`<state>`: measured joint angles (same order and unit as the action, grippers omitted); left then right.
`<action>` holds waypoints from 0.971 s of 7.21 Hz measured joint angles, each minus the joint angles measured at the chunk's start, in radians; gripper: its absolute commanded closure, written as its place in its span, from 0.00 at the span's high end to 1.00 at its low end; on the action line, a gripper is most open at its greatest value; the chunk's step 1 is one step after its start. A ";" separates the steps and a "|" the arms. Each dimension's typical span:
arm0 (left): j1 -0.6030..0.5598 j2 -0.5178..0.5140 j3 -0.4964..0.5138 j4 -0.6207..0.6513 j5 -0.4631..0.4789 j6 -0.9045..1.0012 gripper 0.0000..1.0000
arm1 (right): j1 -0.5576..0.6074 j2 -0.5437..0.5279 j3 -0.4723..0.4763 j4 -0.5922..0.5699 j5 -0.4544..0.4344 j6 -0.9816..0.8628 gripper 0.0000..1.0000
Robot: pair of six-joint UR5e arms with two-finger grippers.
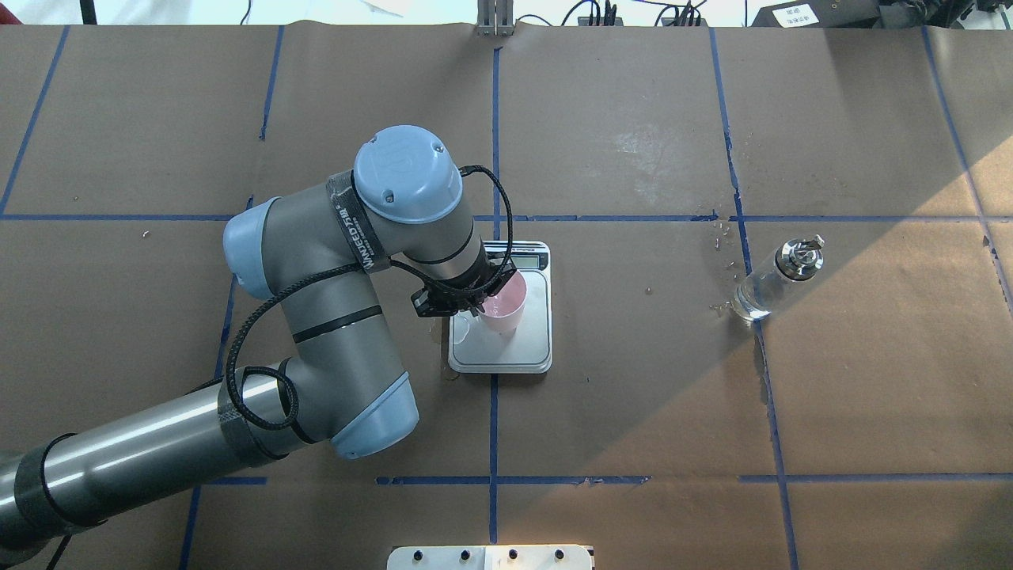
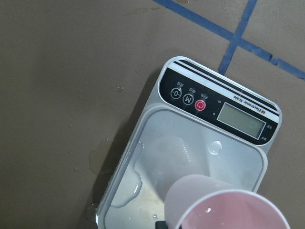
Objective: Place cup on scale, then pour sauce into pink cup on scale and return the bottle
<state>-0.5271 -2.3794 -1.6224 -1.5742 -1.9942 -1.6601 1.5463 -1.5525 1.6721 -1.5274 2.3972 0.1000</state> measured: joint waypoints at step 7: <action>-0.106 0.027 -0.223 0.155 -0.019 0.101 1.00 | -0.078 -0.064 0.301 -0.010 0.001 0.233 1.00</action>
<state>-0.6329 -2.3528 -1.8458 -1.4189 -2.0134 -1.5589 1.4679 -1.6170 1.9734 -1.5376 2.3986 0.3332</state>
